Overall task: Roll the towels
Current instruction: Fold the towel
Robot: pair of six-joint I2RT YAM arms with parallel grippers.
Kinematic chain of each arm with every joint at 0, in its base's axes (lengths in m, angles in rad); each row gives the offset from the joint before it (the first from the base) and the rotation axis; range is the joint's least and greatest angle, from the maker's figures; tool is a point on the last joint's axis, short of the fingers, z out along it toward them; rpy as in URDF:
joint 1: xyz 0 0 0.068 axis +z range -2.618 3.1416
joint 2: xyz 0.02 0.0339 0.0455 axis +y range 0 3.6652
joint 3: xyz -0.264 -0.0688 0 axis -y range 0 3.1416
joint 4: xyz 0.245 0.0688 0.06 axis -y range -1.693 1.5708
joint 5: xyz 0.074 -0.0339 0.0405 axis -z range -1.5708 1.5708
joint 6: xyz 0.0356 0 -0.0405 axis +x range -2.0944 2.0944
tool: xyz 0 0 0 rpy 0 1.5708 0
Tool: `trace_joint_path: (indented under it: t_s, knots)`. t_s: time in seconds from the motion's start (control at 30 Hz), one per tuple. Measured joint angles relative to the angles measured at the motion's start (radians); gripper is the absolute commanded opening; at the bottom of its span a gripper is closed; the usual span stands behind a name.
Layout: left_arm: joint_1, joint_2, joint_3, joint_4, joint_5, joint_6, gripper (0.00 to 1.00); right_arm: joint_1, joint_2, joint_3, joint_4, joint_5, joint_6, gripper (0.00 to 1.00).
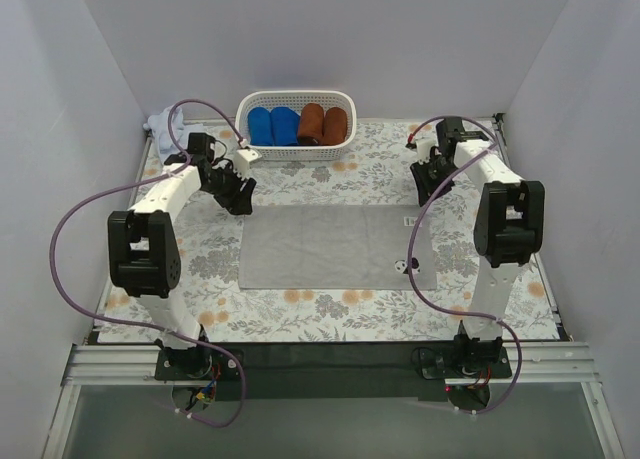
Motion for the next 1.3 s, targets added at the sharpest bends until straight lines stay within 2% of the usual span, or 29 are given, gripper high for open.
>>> trace_joint_path:
  t_s: [0.07,0.43,0.57,0.6,0.63,0.77,0.83,1.0,1.13,1.3]
  knots:
    - [0.013,0.034,0.022,0.002,0.001,-0.006,0.50,0.000,0.021,0.008,0.001,-0.005,0.005,0.34]
    - [0.052,0.196,0.117,0.004,0.010,-0.035,0.50,0.000,0.129,0.052,0.005,-0.022,0.015,0.30]
    - [0.052,0.231,0.142,0.002,0.011,-0.037,0.49,0.000,0.146,0.052,0.005,-0.025,0.013,0.14]
    - [0.052,0.238,0.149,0.000,0.011,-0.036,0.49,0.000,0.146,0.052,0.005,-0.027,0.010,0.13]
    - [0.052,0.245,0.155,0.000,0.011,-0.036,0.49,0.000,0.146,0.052,0.005,-0.029,0.011,0.13]
    - [0.052,0.262,0.177,-0.003,0.015,-0.037,0.49,-0.003,0.146,0.053,0.005,-0.029,0.016,0.32]
    - [0.052,0.264,0.184,-0.006,0.017,-0.037,0.49,-0.007,0.146,0.058,0.005,-0.029,0.013,0.36]
    - [0.052,0.266,0.208,-0.011,0.023,-0.040,0.49,-0.022,0.146,0.069,0.004,-0.027,0.010,0.33]
    - [0.052,0.290,0.226,-0.017,0.026,-0.039,0.50,-0.026,0.146,0.080,0.004,-0.032,0.006,0.27]
    - [0.053,0.318,0.235,-0.031,0.026,-0.039,0.52,-0.026,0.147,0.086,0.005,-0.071,-0.005,0.25]
